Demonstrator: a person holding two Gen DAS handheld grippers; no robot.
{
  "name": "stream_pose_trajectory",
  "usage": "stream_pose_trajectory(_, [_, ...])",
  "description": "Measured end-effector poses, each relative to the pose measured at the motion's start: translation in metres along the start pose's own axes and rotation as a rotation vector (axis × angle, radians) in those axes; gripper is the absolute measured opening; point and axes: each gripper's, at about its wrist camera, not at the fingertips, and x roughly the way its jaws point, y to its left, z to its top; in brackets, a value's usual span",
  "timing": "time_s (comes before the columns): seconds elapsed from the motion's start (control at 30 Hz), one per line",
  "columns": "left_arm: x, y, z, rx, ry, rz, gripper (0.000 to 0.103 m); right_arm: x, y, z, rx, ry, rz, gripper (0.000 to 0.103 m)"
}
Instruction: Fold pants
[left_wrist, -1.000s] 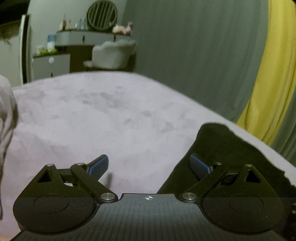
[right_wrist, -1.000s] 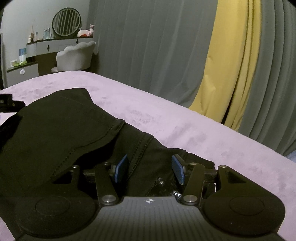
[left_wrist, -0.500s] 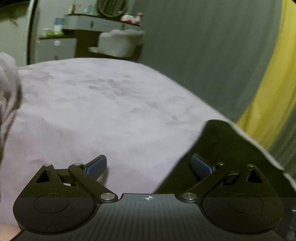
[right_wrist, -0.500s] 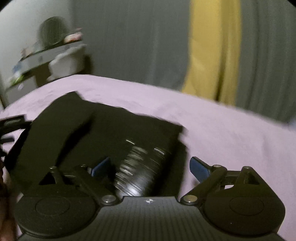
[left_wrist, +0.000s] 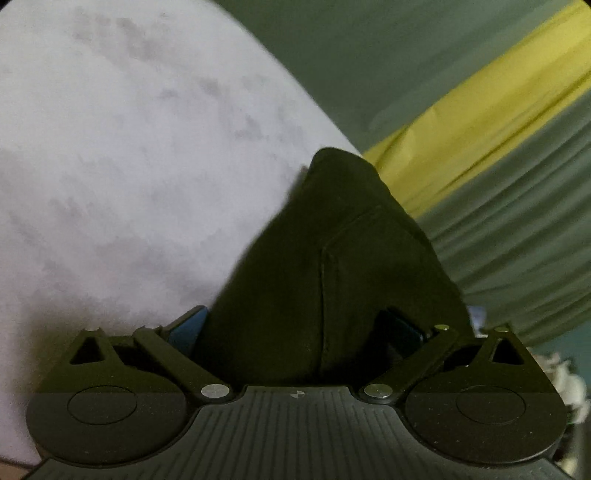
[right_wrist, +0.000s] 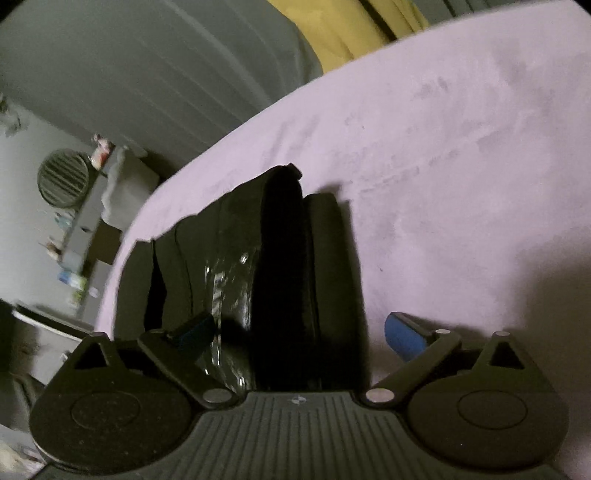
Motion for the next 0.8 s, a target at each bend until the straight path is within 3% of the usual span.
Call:
stream_pose_trajectory(0.13, [0.011,0.008,0.011,0.018,0.091,-0.083,0.103,0.021,-0.014,0.012,0.107,0.037,0.154,0.099])
stream_pose_trajectory(0.37, [0.025,0.013,0.028,0.058,0.221,-0.167,0.103,0.052,-0.003,0.017,0.067,0.088,0.246,0.099])
stream_pose_trajectory(0.53, [0.023,0.008,0.024,0.063,0.223,-0.245,0.103,0.060,-0.004,0.018,0.059,0.110,0.292,0.099])
stream_pose_trajectory(0.63, [0.029,0.014,0.028,0.010,0.228,-0.281,0.103,0.063,-0.005,0.020,0.063,0.119,0.305,0.099])
stream_pose_trajectory(0.8, [0.041,0.005,0.034,0.012,0.232,-0.199,0.103,0.062,-0.006,0.023,0.043,0.129,0.319,0.099])
